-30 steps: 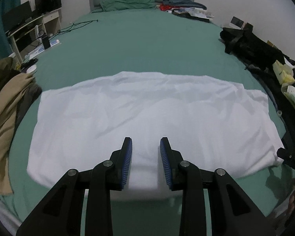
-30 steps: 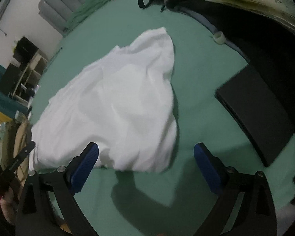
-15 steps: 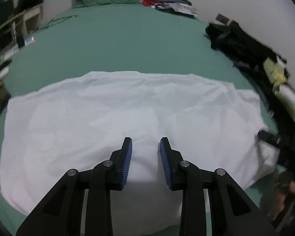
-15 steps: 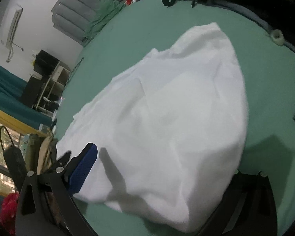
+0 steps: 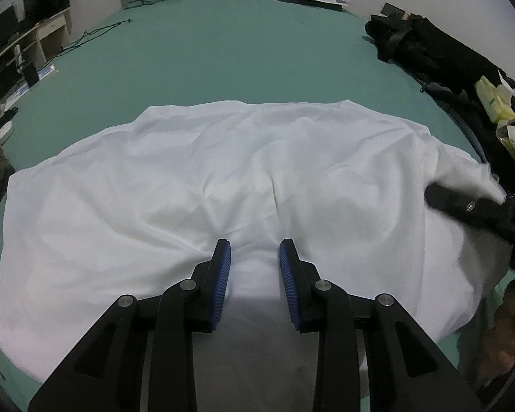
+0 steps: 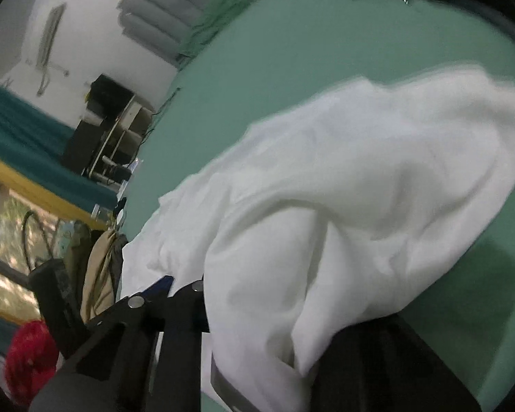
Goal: Fold large clothes
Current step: 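Grasp the jacket end with the right gripper and fold it over the body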
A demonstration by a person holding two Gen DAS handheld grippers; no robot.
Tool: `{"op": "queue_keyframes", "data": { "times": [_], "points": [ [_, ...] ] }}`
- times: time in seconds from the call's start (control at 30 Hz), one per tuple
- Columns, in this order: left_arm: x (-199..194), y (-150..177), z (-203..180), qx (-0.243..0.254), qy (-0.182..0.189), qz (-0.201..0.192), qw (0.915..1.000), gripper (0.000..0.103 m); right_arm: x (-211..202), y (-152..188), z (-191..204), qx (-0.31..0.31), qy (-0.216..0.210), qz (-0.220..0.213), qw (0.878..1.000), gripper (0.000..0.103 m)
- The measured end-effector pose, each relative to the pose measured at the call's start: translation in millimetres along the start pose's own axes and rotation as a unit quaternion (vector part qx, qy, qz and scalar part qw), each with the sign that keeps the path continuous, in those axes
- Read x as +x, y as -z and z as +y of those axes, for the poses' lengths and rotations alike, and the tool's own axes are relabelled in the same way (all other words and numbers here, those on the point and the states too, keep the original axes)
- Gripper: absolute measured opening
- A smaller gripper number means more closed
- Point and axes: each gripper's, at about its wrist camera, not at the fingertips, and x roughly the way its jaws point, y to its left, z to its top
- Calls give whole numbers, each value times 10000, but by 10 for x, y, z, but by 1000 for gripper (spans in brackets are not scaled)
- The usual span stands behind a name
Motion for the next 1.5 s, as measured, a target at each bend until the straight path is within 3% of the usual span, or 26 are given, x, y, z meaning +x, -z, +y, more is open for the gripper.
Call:
{"op": "queue_keyframes", "data": {
  "times": [0.17,0.33,0.57,0.67,0.73,0.9,1.03,1.2,1.5],
  "points": [
    [45,-92,32,222,213,164,9994,32,-100,-45,425,-477,25,-157,9987,19],
    [22,-205,130,267,397,360,9982,32,-96,0,900,-1200,567,-314,9906,19],
    [-420,-322,470,497,433,-211,9976,32,-69,23,1157,-1449,1132,-320,9824,19],
    [-633,-319,851,227,162,-636,9976,32,-7,21,1348,-1615,1346,-297,9772,19],
    [-726,-298,1242,-255,-126,-882,9957,32,12,28,1448,-1754,1455,-287,9733,19],
    [-830,-226,1923,-1214,-239,-825,9889,32,176,75,1760,-2065,1693,-236,9634,19],
    [-938,16,2237,-1361,-309,-856,9865,32,385,144,1986,-2195,1772,-209,9592,19],
    [-871,203,2517,-1715,-194,-586,9832,32,656,284,2199,-2337,1797,-88,9555,19],
    [-1027,176,2808,-1860,-35,-698,9801,32,1256,578,2540,-2605,1815,507,9469,21]
  ]
}}
